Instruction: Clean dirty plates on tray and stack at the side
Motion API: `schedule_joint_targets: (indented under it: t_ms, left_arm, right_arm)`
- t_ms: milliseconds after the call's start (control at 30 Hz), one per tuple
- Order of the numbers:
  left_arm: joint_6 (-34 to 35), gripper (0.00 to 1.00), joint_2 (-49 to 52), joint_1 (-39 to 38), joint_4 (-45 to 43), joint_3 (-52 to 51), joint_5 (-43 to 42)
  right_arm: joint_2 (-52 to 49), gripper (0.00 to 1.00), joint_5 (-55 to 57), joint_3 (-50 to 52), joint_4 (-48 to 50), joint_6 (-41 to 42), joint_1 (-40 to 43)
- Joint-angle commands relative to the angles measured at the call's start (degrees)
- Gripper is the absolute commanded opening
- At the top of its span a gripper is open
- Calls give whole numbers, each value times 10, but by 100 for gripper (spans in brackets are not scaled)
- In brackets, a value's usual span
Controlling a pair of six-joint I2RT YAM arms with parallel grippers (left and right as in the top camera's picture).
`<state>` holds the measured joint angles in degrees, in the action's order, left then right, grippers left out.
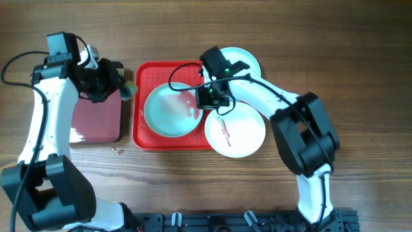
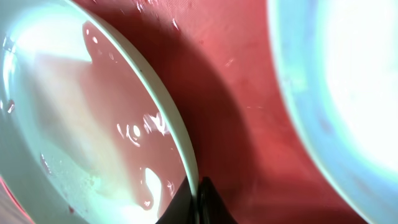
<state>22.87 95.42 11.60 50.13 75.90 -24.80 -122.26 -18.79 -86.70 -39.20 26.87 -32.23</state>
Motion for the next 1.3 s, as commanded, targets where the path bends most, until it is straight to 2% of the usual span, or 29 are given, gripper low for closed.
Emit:
schedule_joint_targets:
  t_ms: [0, 233, 433, 600, 900, 1033, 1267]
  left_arm:
    - [-31, 4, -9, 2, 10, 6, 30]
    - [-32, 4, -37, 39, 5, 6, 37]
    - [-32, 4, -40, 49, 10, 6, 37]
    - [-32, 4, -40, 40, 19, 6, 37]
    - [-32, 4, -40, -10, 19, 6, 63]
    - [-31, 4, -40, -20, 19, 6, 63]
    - [-31, 4, -40, -52, 23, 5, 63]
  right_arm:
    - [69, 4, 119, -4, -12, -13, -13]
    - [110, 4, 267, -35, -50, 0, -48]
    - [110, 4, 433, -95, -88, -44, -104]
    - [110, 4, 615, -95, -78, -70, -172]
    - [110, 4, 850, -95, -65, -108, -251]
    - [110, 4, 922, -95, -65, -119, -282]
    - [110, 4, 927, -95, -64, -117, -311]
